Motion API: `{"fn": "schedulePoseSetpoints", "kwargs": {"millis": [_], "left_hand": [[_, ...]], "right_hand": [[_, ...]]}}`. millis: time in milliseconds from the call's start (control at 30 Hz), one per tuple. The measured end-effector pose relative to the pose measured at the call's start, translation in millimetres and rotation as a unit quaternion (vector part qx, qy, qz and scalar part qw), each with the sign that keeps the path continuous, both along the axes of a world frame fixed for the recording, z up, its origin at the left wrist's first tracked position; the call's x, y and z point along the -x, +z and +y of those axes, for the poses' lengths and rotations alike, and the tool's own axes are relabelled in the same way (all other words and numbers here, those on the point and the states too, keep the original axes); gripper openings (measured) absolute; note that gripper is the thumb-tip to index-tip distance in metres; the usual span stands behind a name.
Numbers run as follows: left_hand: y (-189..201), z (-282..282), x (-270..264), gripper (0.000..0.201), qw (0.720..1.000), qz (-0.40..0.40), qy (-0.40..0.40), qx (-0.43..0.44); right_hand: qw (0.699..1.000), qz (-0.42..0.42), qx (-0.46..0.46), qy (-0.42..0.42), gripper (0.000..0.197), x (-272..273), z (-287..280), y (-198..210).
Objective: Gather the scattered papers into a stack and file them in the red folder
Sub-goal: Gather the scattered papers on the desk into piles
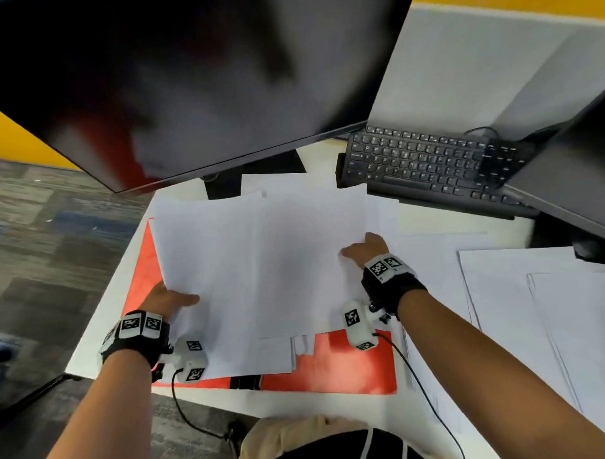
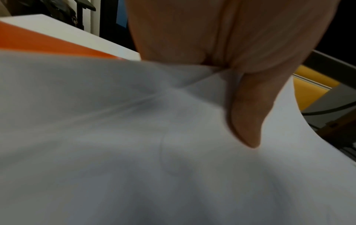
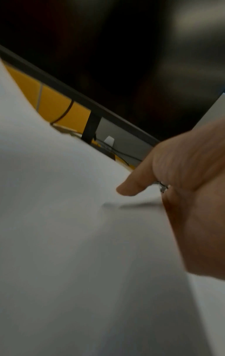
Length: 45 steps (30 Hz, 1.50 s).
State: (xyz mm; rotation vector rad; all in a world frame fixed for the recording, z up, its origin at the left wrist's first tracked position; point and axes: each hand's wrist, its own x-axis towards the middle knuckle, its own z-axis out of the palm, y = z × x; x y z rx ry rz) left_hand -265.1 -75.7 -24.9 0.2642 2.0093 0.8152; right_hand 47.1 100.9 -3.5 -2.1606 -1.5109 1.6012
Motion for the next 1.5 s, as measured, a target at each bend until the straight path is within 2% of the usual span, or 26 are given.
{"fn": "schedulePoseSetpoints", "kwargs": {"millis": [233, 367, 433, 500, 600, 733, 800, 933, 1000, 1067, 1167, 1333, 1400, 1500], "left_hand": [[-3, 1, 1, 0.056, 1.000, -0.020, -0.009, -0.001], [-5, 2, -1, 0.054, 1.000, -0.022, -0.016, 0.002], [-4, 2, -3, 0.055, 0.999, -0.027, -0.017, -0.002], [0, 4, -7, 0.054, 0.999, -0.032, -0.025, -0.008], [9, 14, -18, 0.047, 0.997, -0.054, -0.054, -0.015], [9, 32, -42, 0.061, 0.991, -0.084, -0.103, -0.023], [5, 41, -55, 0.057, 0.989, -0.085, -0.119, -0.027], [9, 62, -91, 0.028, 0.982, -0.084, -0.169, -0.031], [5, 68, -107, 0.046, 0.986, -0.045, -0.144, -0.071], [5, 69, -120, 0.063, 0.986, -0.014, -0.099, -0.137], [7, 71, -134, 0.061, 0.976, 0.038, -0.104, -0.188], [12, 81, -133, 0.051, 0.984, 0.097, -0.034, -0.149], [11, 87, -127, 0.053, 0.988, 0.076, 0.003, -0.134], [11, 99, -120, 0.061, 0.996, 0.037, -0.005, -0.080]], "right_hand": [[0.999, -0.009, 0.035, 0.026, 0.057, 19, 12, 5], [0.998, 0.032, 0.055, 0.017, 0.056, 22, 8, -5], [0.997, 0.062, 0.046, 0.017, 0.040, 26, 4, -11], [0.998, 0.058, -0.010, 0.015, 0.024, 26, 1, -16], [0.988, -0.006, -0.151, -0.009, 0.018, 9, -4, -5], [0.949, -0.097, -0.291, -0.067, 0.012, -43, 3, 35], [0.926, -0.119, -0.339, -0.118, 0.011, -72, 13, 56], [0.885, -0.076, -0.443, -0.123, 0.010, -123, 30, 95], [0.874, -0.027, -0.467, -0.129, 0.009, -136, 34, 111], [0.887, 0.031, -0.441, -0.133, 0.011, -142, 38, 114], [0.928, 0.063, -0.350, -0.115, 0.022, -136, 35, 95], [0.961, 0.101, -0.231, -0.115, 0.039, -101, 0, 43], [0.973, 0.084, -0.193, -0.096, 0.043, -85, -11, 16], [0.990, 0.039, -0.127, -0.046, 0.053, -64, -20, -9]]}}
